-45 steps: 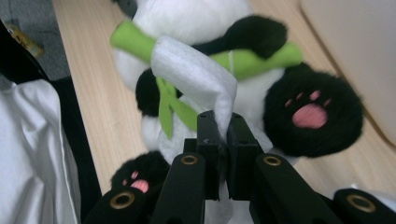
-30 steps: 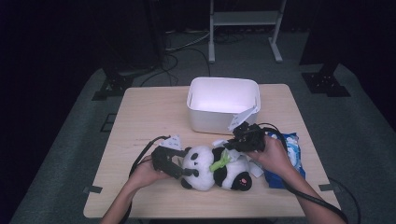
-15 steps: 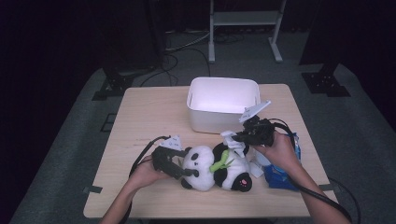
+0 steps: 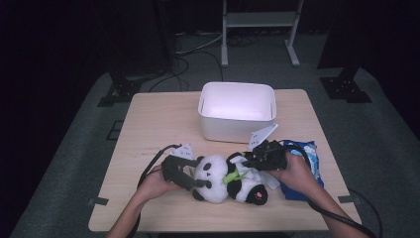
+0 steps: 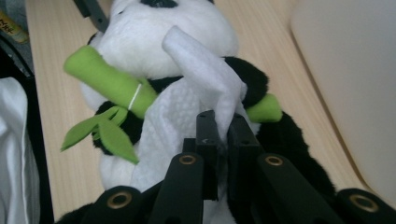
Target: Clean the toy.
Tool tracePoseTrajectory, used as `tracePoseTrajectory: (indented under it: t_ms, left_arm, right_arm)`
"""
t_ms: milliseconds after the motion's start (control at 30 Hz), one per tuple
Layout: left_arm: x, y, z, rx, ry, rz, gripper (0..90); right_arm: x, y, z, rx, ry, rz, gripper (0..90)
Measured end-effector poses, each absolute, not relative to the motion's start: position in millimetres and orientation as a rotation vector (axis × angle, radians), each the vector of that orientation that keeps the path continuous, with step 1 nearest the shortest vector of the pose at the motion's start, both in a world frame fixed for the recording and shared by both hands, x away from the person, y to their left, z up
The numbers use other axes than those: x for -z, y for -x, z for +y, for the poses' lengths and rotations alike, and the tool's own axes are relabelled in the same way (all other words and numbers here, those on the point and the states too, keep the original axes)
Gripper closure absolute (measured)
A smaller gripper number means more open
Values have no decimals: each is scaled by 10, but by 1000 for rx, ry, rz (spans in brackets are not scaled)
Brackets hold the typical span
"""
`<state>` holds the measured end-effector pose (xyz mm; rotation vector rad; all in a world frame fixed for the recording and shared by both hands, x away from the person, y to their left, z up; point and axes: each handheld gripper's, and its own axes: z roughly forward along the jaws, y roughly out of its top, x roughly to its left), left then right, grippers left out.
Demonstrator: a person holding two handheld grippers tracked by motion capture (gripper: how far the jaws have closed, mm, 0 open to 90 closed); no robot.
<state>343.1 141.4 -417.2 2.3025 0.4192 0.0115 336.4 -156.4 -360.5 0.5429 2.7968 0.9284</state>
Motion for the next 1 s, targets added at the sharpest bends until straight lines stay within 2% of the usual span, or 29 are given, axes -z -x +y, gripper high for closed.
tracePoseTrajectory:
  t_ms: [267,400,500,600,633,667,733,767,1000]
  left_arm:
    - [4167,-3432,1408,-11,-2307,422,214]
    - [4167,-3432,1409,-10,-2310,422,213]
    - [4165,-3433,1403,-11,-2312,426,213]
    - [4167,-3439,1399,-8,-2311,435,212]
    - [4174,-3442,1398,-6,-2304,440,213]
    - [4175,-3445,1402,-5,-2305,438,213]
    - [4178,-3443,1404,-3,-2299,443,213]
    - [4179,-3444,1405,-2,-2298,448,213]
    - [4185,-3447,1406,6,-2292,458,214]
  right_arm:
    - [3591,-3314,-1552,-939,-457,2870,613]
    - [3610,-3284,-1517,-935,-418,2874,555]
    - [3630,-3252,-1480,-901,-370,2845,547]
    - [3654,-3198,-1415,-835,-325,2791,563]
    - [3663,-3184,-1376,-776,-341,2759,639]
    - [3663,-3184,-1376,-776,-341,2759,639]
    - [3636,-3209,-1368,-744,-353,2752,748]
    - [3610,-3235,-1371,-744,-383,2756,773]
    - [3470,-3446,-1459,-829,-524,2721,801]
